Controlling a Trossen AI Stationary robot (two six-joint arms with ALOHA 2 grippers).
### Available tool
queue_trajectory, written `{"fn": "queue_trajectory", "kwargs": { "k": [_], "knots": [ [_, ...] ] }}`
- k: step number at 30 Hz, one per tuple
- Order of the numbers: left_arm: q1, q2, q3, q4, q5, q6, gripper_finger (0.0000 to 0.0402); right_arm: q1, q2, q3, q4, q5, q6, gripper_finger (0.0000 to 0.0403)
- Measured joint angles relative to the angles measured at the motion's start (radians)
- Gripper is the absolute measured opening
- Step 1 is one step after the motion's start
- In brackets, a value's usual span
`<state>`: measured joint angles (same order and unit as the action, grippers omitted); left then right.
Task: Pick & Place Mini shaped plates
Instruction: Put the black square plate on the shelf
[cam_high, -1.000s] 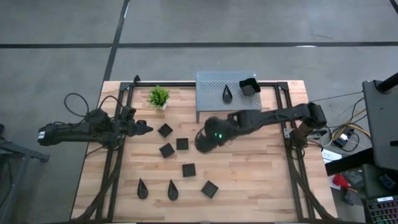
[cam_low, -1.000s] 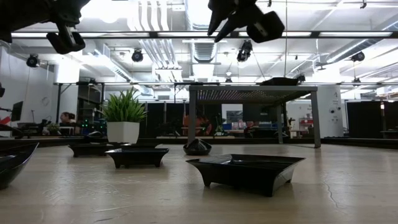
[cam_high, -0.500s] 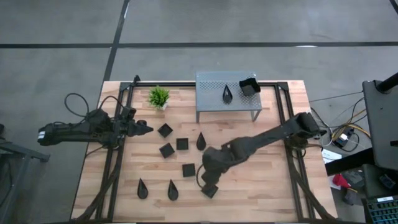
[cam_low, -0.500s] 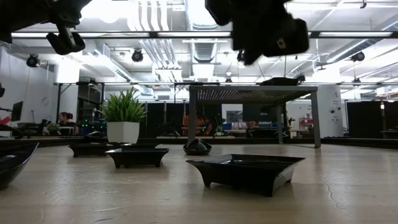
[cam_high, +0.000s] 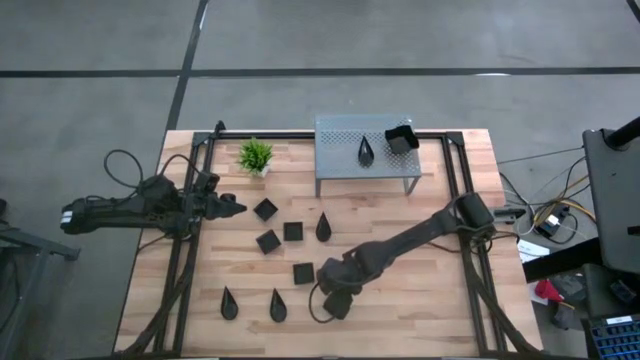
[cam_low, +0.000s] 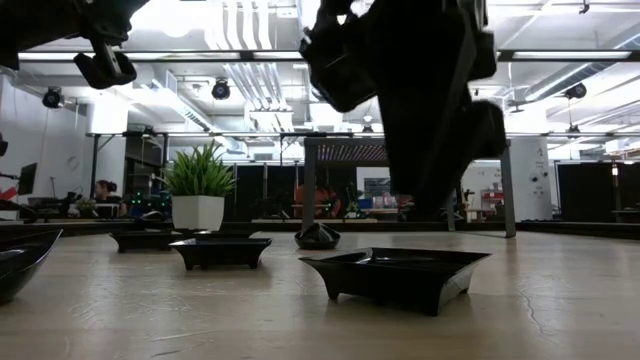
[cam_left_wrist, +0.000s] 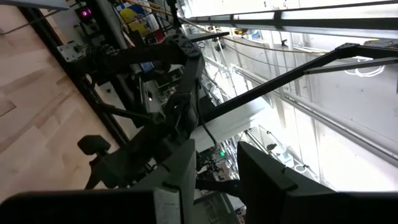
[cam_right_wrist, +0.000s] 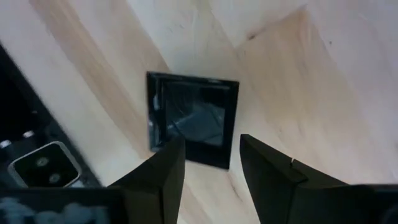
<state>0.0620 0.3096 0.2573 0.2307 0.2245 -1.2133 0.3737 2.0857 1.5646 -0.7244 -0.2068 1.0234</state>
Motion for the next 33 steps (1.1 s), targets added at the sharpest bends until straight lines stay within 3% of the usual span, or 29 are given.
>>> {"fn": "queue_trajectory", "kwargs": {
  "k": [18,23,29,33],
  "knots": [
    [0.0,0.002,0.0,-0.001,0.0,-0.021,0.011,-0.001,0.063,-0.032,0.049,0.004,-0.032,0.0117],
    [0.0,0.002,0.0,0.001,0.0,-0.021,0.011,-0.002,0.062,-0.036,0.052,0.005,-0.032,0.0085],
    [0.0,0.002,0.0,0.001,0.0,-0.021,0.011,-0.002,0.063,-0.037,0.072,0.005,-0.029,0.0017],
    [0.0,0.002,0.0,0.0,-0.001,-0.022,0.011,-0.004,0.06,-0.036,0.067,0.004,0.002,0.001]
  ]
}}
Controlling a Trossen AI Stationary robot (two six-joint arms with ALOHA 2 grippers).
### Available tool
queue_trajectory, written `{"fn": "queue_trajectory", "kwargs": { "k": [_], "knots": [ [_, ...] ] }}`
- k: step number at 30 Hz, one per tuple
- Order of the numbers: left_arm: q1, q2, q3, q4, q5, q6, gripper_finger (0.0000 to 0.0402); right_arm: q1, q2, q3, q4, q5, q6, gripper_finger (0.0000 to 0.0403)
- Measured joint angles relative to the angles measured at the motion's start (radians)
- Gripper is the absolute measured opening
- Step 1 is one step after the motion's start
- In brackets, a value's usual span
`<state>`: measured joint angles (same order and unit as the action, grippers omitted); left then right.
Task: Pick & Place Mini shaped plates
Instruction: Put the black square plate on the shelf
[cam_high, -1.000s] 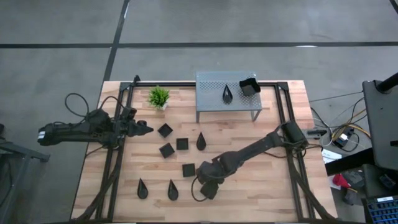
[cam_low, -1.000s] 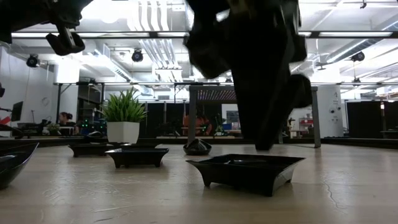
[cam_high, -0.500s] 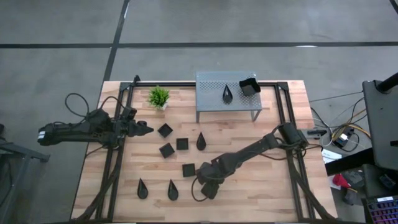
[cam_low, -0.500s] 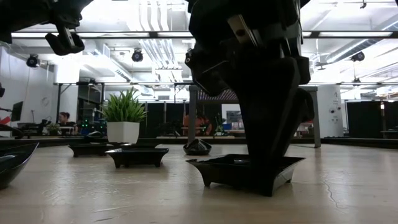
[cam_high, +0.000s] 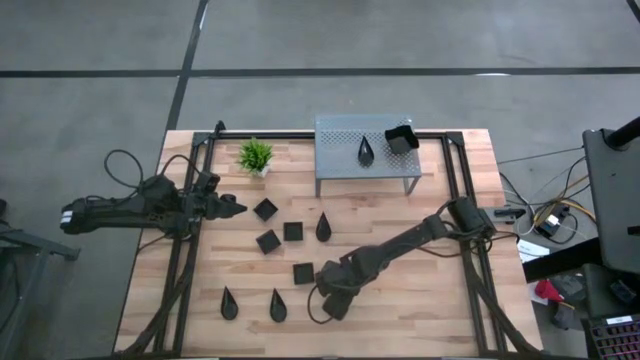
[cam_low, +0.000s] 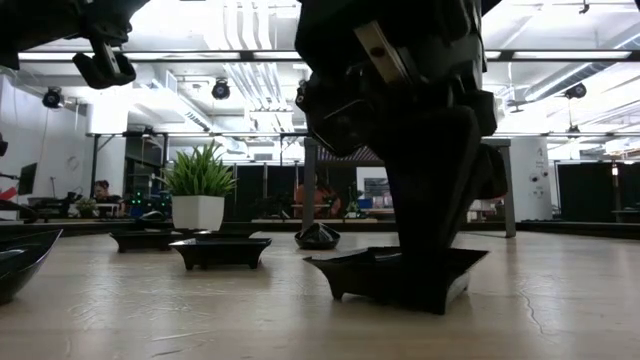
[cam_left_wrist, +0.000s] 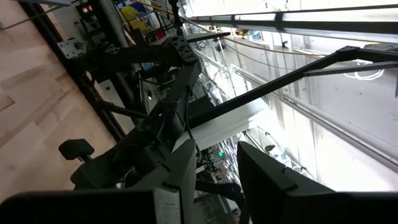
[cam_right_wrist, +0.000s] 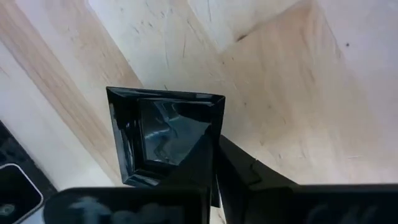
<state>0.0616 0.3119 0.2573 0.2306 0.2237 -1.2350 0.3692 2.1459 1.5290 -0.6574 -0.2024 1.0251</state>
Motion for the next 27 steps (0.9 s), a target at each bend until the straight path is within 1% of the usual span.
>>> {"fn": "queue_trajectory", "kwargs": {
  "k": [7,10,14,16,19,22,25,27],
  "knots": [
    [0.0,0.0,0.0,0.001,0.0,0.011,0.011,-0.017,-0.049,0.002,-0.011,-0.002,0.053,0.0009],
    [0.0,0.0,0.0,0.026,0.003,0.033,0.011,-0.035,-0.081,0.002,-0.012,-0.011,0.076,0.0009],
    [0.0,0.0,0.004,0.108,0.003,0.092,0.011,-0.077,-0.131,0.003,-0.009,-0.077,0.135,0.0008],
    [0.0,0.0,0.018,0.11,0.003,0.116,0.011,-0.101,-0.152,0.003,-0.008,-0.097,0.177,0.0008],
    [0.0,0.004,0.039,0.111,-0.013,0.113,0.011,-0.132,-0.194,0.003,0.002,-0.079,0.228,0.0008],
    [0.0,0.017,0.058,0.101,-0.038,0.072,0.011,-0.164,-0.24,0.003,0.041,-0.062,0.286,0.0008],
    [0.0,0.037,0.086,0.047,-0.042,0.018,0.011,-0.185,-0.29,0.003,0.073,0.037,0.341,0.0008],
    [0.0,0.057,0.113,-0.031,-0.041,-0.036,0.011,-0.195,-0.324,0.004,0.071,0.104,0.362,0.0008]
  ]
}}
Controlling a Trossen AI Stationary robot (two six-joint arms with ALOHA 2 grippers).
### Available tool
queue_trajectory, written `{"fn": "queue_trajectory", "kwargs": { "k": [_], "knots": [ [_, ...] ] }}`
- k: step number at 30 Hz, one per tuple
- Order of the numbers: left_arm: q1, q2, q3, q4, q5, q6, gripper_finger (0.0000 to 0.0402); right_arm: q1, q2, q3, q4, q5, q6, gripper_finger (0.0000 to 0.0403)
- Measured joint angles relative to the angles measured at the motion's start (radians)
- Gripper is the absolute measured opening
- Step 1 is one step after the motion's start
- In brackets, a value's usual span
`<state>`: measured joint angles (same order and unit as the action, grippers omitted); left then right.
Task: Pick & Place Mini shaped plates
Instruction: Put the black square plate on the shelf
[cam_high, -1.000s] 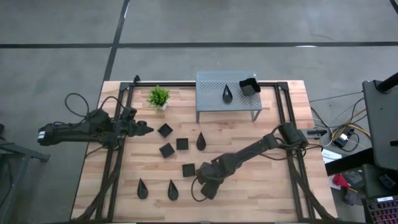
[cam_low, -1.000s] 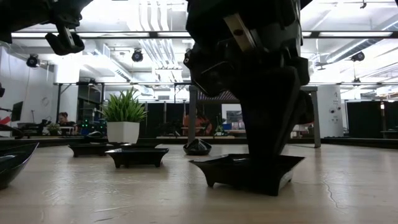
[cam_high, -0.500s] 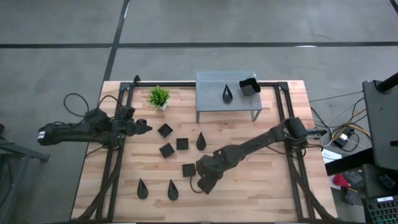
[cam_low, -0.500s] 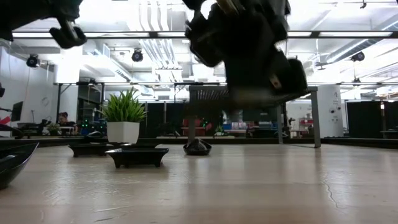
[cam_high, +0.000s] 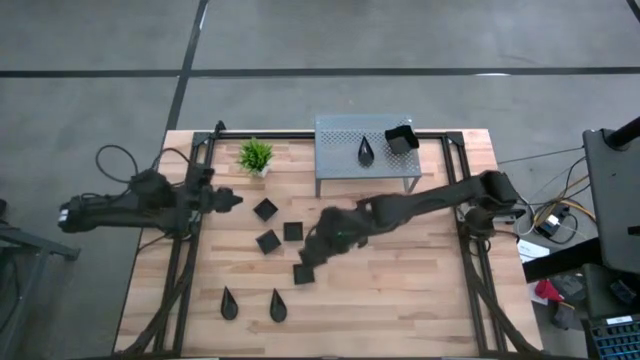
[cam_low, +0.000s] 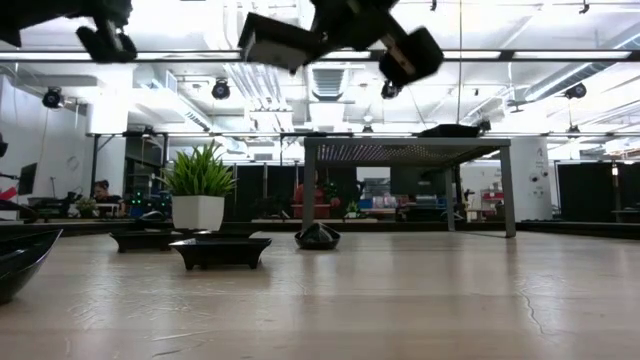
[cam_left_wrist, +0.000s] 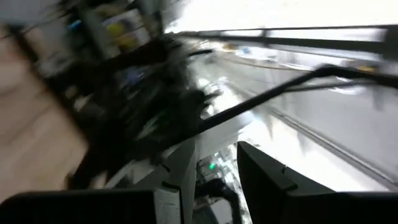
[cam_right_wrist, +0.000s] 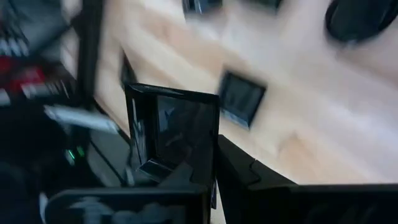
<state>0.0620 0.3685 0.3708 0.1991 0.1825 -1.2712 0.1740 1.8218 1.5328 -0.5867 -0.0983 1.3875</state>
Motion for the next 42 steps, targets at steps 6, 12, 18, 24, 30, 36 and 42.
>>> {"fn": "queue_trajectory", "kwargs": {
  "k": [6,12,18,24,30,36,42],
  "knots": [
    [0.0,0.107,0.14,-0.319,0.0,0.062,0.011,-0.019,-0.049,0.001,-0.013,0.17,0.05,0.0008],
    [0.0,0.225,0.271,-0.48,-0.1,0.265,0.011,-0.027,-0.051,0.001,-0.014,0.364,0.078,0.0008],
    [0.0,0.328,0.35,-0.513,-0.243,0.281,0.011,-0.027,-0.052,0.001,0.037,0.591,-0.017,0.0008],
    [0.0,0.453,0.414,-0.504,-0.383,0.284,0.011,-0.026,-0.054,0.001,0.094,0.72,-0.187,0.0008],
    [0.0,0.55,0.5,-0.486,-0.466,0.344,0.011,-0.032,-0.063,0.001,0.102,0.783,-0.214,0.0008],
    [0.0,0.653,0.573,-0.488,-0.474,0.363,0.011,-0.065,-0.064,0.001,0.104,0.783,-0.22,0.0008],
    [0.0,0.704,0.601,-0.492,-0.473,0.357,0.011,-0.093,-0.077,0.001,0.107,0.783,-0.222,0.0008]
  ]
}}
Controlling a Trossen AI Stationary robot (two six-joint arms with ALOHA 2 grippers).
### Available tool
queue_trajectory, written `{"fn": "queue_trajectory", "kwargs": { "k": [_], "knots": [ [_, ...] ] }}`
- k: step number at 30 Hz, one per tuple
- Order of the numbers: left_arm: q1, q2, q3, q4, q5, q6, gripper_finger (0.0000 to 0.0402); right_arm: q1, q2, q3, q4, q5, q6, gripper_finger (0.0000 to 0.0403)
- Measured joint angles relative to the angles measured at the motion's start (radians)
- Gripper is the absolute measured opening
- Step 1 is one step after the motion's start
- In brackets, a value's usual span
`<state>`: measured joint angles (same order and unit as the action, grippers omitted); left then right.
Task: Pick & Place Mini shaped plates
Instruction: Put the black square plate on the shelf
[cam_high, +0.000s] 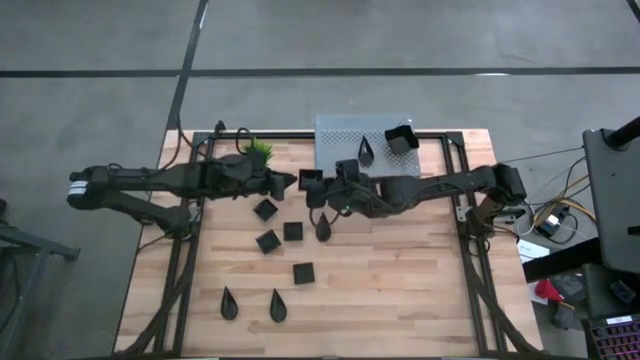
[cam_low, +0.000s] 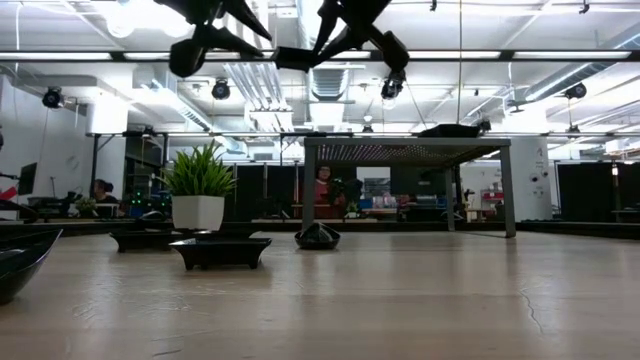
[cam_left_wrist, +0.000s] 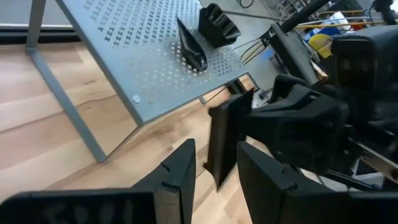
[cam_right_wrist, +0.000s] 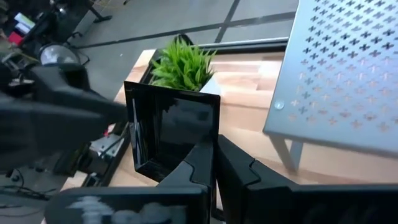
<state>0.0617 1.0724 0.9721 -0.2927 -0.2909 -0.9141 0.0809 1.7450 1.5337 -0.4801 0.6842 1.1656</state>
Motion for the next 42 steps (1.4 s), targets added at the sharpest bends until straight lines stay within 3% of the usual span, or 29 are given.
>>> {"fn": "queue_trajectory", "kwargs": {
  "k": [24,36,42],
  "knots": [
    [0.003,0.036,0.005,0.041,-0.025,0.059,0.0106,-0.02,-0.003,0.0,0.058,-0.011,-0.044,0.0008],
    [0.004,0.035,0.005,0.049,-0.024,0.079,0.001,-0.02,-0.003,0.0,0.068,-0.011,-0.058,0.0008],
    [0.004,0.034,0.005,0.05,-0.02,0.08,0.0001,-0.02,-0.003,0.0,0.071,-0.024,-0.093,0.0008]
  ]
}}
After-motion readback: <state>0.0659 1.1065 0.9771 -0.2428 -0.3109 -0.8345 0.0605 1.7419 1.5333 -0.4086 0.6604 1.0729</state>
